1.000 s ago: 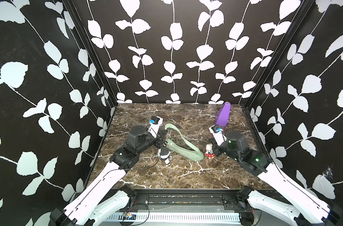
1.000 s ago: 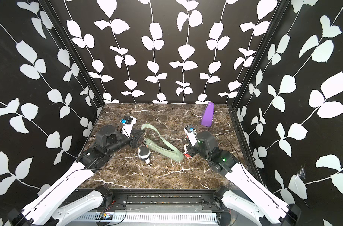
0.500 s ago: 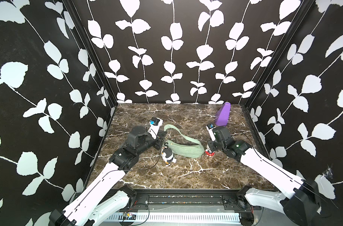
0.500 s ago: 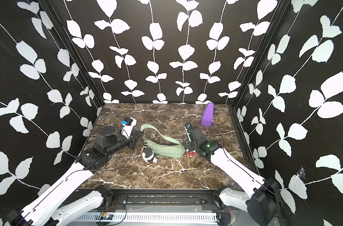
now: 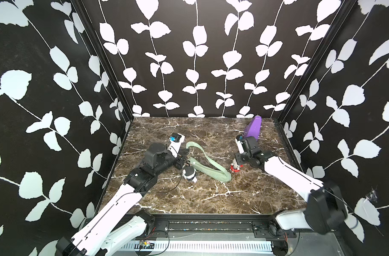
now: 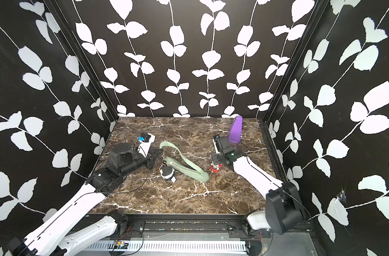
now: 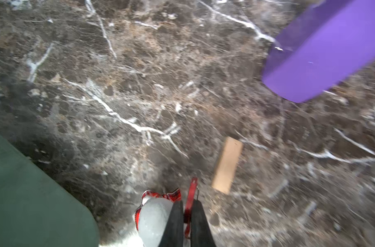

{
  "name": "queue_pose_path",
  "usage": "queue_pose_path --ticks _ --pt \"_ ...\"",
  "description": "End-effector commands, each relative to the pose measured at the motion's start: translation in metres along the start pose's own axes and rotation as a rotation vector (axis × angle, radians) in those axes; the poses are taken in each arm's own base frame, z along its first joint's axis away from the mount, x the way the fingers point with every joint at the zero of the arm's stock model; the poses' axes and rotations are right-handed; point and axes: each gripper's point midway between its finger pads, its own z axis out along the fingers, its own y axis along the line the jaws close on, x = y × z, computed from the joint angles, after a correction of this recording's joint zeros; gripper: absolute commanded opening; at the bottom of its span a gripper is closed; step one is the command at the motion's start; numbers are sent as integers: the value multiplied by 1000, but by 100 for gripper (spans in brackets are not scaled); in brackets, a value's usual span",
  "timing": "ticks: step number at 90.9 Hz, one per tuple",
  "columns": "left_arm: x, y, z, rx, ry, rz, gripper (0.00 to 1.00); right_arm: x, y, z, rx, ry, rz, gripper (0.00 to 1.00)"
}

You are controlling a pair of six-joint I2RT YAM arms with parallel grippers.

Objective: Remove the decoration from the bag
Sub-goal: Place the decoration item at the center of the board, then remove the decoration item from the bag.

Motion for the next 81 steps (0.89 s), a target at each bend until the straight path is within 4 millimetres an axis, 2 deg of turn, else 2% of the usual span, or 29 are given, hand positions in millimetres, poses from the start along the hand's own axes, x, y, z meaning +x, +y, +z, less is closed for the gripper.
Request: queue_pose_path --ticks 1,7,12,28,31,40,53,55,60,77,81 --pt "-23 -4 -8 11 -69 7 0 -33 18 9 -100 -56 18 0" --pt "-23 -5 -7 19 -66 2 0 -41 19 18 -100 -49 18 0" --pt "-23 -5 -6 24 -66 -3 0 -46 19 28 -105 -32 20 5" --pt "-23 -4 -5 19 -69 -32 0 -69 19 31 -130 -34 42 42" --pt "-23 -4 -4 18 -67 -37 0 -81 19 24 -136 -60 45 46" --pt "-22 -2 -3 9 -50 -46 0 -95 21 7 -155 -92 49 53" --pt "-22 -2 -2 5 -30 -59 0 -107 26 -22 -198 -138 62 56" --pt "-22 -1 -2 3 -31 -64 0 -112 28 -35 -211 -164 66 56" --pt "-22 0 -1 -5 -33 -81 0 -116 31 -50 -240 -192 79 55" --pt "-24 3 2 -17 -29 -146 0 -120 66 -106 -473 -288 68 50" --pt "-25 3 3 -14 -30 -163 0 -112 76 -115 -533 -301 52 50"
